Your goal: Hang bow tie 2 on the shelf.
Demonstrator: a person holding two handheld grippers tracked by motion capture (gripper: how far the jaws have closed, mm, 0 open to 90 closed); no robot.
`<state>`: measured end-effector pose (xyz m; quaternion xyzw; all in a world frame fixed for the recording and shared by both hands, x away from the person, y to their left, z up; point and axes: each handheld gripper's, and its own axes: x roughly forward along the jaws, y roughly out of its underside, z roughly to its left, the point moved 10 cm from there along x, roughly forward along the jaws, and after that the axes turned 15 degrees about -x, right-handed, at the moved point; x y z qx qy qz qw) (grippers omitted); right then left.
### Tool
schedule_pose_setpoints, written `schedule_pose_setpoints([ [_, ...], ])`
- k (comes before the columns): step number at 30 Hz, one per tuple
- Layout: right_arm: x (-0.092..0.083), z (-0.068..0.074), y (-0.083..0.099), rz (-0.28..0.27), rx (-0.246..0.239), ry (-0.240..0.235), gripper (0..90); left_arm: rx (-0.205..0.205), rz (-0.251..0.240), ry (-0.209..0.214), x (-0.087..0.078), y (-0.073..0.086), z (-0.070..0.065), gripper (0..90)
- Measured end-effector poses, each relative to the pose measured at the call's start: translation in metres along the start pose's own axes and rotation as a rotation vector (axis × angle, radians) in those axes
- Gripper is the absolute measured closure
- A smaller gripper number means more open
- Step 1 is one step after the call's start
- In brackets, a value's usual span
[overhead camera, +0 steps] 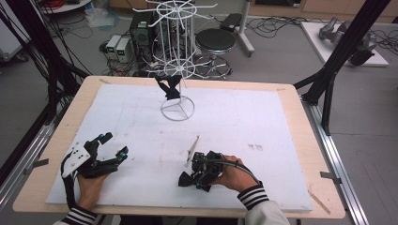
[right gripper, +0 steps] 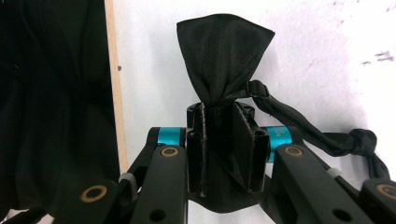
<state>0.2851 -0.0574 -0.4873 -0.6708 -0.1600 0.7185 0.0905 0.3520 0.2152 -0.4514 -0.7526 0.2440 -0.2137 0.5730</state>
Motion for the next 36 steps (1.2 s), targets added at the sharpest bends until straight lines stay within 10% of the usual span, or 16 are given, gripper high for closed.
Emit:
schedule_pose_setpoints([
  [15, -0.022, -0.011, -0.009, -0.146, 0.030, 0.080, 76.0, 0.001, -0.003, -0.002, 0.000, 0.000, 0.000, 18.6],
  [36, -0.078, -0.038, -0.018, -0.508, 0.148, 0.299, 76.1, 0.005, -0.006, -0.002, 0.000, 0.000, -0.001, 18.7],
])
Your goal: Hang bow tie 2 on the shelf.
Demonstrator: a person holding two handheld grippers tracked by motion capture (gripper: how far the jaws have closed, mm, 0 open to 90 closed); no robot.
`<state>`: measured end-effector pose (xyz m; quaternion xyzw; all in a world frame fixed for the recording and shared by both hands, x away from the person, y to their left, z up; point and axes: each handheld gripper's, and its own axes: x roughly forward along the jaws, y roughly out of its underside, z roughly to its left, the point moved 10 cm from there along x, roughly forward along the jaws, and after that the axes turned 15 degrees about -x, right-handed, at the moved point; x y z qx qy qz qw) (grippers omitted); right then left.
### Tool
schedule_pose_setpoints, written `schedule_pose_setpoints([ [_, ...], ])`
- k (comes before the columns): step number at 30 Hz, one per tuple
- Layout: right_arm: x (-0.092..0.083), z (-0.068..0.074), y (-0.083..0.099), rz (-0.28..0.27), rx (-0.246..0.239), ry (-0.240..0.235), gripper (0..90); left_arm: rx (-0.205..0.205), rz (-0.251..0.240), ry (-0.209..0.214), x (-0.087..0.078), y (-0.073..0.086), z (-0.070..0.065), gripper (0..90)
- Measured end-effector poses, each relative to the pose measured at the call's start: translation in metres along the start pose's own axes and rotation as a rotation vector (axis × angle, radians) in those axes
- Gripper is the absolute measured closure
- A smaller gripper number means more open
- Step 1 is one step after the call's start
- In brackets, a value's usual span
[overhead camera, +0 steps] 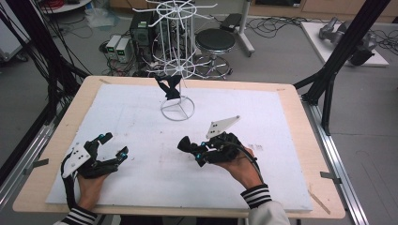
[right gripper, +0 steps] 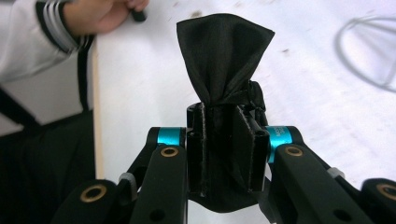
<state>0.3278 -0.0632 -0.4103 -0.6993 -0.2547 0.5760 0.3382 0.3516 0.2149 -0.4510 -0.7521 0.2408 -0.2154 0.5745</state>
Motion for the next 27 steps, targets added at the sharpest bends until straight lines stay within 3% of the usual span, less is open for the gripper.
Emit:
schedule_pose_setpoints([
  [9, -0.013, -0.013, -0.008, -0.116, 0.045, 0.072, 76.1, -0.001, -0.001, 0.000, 0.000, 0.000, 0.000, 18.8],
  [21, -0.025, -0.032, -0.014, -0.168, 0.056, 0.214, 76.1, -0.003, 0.000, -0.001, 0.000, 0.000, 0.000, 18.8],
  [27, -0.030, -0.041, -0.020, -0.202, 0.070, 0.246, 76.1, -0.003, -0.001, -0.001, 0.000, 0.000, 0.000, 18.9],
])
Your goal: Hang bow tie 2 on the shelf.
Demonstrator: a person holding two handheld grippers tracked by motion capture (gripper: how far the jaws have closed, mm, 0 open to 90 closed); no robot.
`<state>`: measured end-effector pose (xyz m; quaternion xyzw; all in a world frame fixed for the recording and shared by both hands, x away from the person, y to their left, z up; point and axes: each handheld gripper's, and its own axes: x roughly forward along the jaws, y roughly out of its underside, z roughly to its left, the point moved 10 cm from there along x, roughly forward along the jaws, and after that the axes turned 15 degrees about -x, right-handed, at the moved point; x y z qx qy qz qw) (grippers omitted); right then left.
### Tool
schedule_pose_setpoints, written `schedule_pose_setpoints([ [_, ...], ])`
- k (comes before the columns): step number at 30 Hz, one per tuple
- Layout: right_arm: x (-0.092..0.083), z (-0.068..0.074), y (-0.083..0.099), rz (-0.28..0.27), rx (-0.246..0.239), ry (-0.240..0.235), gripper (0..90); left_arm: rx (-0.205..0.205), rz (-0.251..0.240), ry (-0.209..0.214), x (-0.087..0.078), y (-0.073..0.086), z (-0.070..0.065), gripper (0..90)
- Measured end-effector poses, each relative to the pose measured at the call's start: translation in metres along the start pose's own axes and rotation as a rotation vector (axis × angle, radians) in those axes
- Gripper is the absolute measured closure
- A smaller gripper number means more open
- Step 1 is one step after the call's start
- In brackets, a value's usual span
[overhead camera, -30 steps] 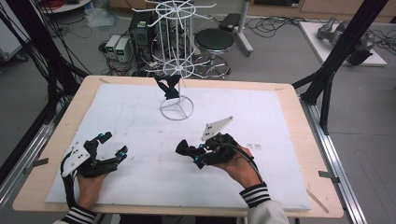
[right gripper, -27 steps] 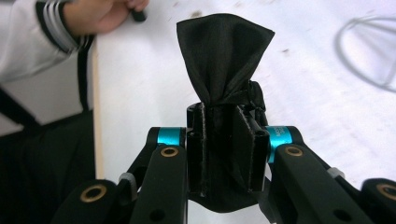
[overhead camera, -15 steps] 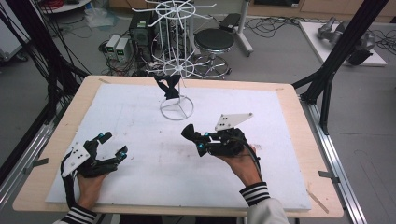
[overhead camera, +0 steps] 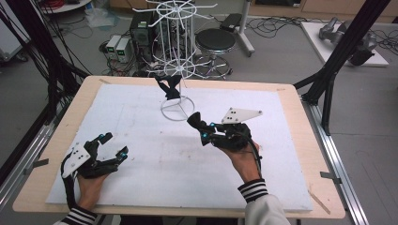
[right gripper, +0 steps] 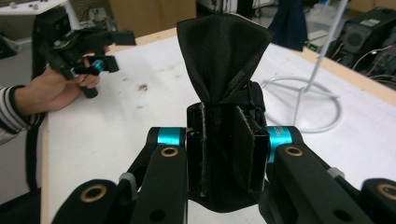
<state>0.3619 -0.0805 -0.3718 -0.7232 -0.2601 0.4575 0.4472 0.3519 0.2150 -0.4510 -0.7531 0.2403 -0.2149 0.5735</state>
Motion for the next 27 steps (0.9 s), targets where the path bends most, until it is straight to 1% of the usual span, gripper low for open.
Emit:
schedule_pose_setpoints([
  [2, -0.001, -0.002, -0.002, -0.008, 0.004, 0.010, 76.1, 0.001, 0.001, 0.001, 0.000, 0.000, 0.000, 18.9],
  [7, -0.001, -0.006, -0.008, -0.029, 0.008, 0.017, 76.1, 0.000, 0.000, 0.000, 0.000, 0.000, 0.000, 18.9],
  [9, -0.002, -0.009, -0.012, -0.040, 0.004, 0.028, 76.1, -0.001, 0.000, 0.000, 0.000, 0.000, 0.000, 18.9],
  [15, -0.003, -0.017, -0.022, -0.068, 0.015, 0.053, 76.1, 0.001, 0.001, 0.002, 0.000, 0.000, 0.000, 18.9],
  [17, -0.004, -0.021, -0.025, -0.074, 0.015, 0.061, 76.1, 0.000, 0.001, 0.001, 0.000, 0.000, 0.000, 18.9],
  [21, -0.007, -0.031, -0.031, -0.087, 0.016, 0.092, 76.1, -0.002, 0.001, 0.001, 0.000, 0.000, 0.000, 19.0],
  [27, -0.013, -0.048, -0.035, -0.098, 0.041, 0.143, 76.2, -0.002, 0.001, 0.002, 0.000, 0.000, 0.000, 19.0],
])
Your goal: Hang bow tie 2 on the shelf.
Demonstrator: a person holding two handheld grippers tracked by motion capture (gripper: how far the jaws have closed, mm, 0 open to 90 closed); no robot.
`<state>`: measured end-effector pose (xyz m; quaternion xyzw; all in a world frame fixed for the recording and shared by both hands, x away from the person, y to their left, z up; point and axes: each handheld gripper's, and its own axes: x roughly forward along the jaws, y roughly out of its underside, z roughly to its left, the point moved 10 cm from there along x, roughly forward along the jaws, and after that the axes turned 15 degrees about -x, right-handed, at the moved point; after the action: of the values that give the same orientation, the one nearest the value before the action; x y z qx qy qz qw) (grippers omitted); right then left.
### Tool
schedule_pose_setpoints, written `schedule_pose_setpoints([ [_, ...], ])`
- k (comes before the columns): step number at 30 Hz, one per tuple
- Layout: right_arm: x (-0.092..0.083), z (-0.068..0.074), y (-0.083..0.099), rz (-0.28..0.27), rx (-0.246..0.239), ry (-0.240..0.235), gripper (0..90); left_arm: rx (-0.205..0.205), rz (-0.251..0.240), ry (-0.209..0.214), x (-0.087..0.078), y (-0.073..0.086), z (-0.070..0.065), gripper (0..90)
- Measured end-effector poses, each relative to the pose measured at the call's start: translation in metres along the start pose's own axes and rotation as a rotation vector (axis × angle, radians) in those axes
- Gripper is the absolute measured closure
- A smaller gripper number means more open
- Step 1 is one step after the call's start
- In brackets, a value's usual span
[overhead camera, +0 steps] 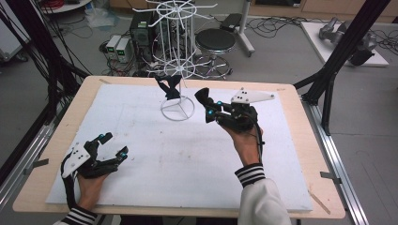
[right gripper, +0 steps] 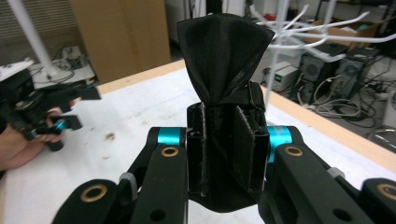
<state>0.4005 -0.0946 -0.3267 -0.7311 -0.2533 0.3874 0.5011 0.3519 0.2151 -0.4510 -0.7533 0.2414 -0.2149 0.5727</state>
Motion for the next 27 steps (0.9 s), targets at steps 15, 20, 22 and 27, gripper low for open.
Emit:
schedule_pose_setpoints([
  [15, -0.002, -0.038, -0.013, -0.038, 0.029, 0.048, 76.3, -0.001, -0.002, 0.001, 0.000, 0.000, 0.000, 19.0],
  [20, -0.001, -0.048, -0.020, -0.043, 0.015, 0.065, 76.3, 0.000, -0.003, 0.001, 0.000, 0.000, 0.000, 19.0],
  [22, 0.001, -0.052, -0.022, -0.038, 0.017, 0.071, 76.3, 0.000, -0.001, 0.001, 0.000, 0.000, 0.000, 19.0],
  [27, 0.003, -0.061, -0.031, -0.047, 0.013, 0.088, 76.3, 0.003, -0.001, 0.001, -0.001, 0.000, 0.000, 19.0],
])
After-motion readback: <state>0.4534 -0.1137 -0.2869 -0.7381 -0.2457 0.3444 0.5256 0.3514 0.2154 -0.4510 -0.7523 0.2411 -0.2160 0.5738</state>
